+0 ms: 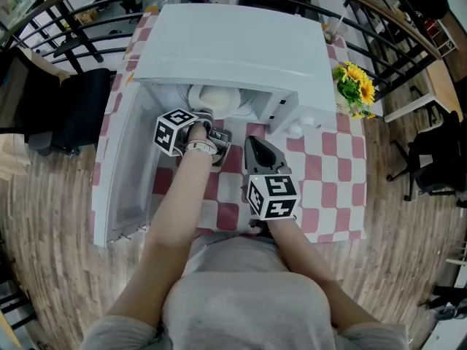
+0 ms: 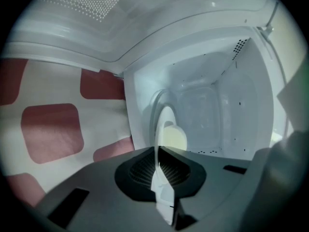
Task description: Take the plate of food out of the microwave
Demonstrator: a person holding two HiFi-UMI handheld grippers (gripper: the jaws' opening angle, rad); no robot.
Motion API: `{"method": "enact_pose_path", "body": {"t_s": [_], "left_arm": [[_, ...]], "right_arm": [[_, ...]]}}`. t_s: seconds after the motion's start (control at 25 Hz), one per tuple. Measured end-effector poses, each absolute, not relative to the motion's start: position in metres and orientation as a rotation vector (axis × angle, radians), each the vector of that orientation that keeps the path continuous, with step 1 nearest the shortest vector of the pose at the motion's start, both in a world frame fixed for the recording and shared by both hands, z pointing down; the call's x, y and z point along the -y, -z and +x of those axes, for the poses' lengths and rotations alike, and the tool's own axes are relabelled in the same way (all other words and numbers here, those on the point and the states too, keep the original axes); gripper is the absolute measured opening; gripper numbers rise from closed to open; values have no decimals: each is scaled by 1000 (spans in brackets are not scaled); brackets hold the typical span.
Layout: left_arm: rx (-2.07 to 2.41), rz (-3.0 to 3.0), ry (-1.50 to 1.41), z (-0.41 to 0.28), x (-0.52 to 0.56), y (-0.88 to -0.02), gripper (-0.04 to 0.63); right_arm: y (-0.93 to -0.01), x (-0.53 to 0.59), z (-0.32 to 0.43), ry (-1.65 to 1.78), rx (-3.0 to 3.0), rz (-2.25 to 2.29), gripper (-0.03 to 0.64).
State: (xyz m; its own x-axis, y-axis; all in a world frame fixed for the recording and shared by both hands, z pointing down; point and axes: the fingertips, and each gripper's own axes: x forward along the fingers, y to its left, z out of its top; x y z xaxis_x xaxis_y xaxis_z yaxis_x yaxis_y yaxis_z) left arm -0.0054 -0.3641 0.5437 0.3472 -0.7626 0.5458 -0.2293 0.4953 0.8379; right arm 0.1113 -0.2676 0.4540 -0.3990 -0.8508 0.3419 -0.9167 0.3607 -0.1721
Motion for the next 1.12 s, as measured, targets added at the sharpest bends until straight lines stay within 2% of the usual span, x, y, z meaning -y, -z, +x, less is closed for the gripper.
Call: {"method": "enact_pose_path", "body": {"t_s": [1.12], "left_arm": [[1131,1233,616,-9,325,-498,12]], "right_arm": [[-431,257,106,-395,2502,1574,23]]}}
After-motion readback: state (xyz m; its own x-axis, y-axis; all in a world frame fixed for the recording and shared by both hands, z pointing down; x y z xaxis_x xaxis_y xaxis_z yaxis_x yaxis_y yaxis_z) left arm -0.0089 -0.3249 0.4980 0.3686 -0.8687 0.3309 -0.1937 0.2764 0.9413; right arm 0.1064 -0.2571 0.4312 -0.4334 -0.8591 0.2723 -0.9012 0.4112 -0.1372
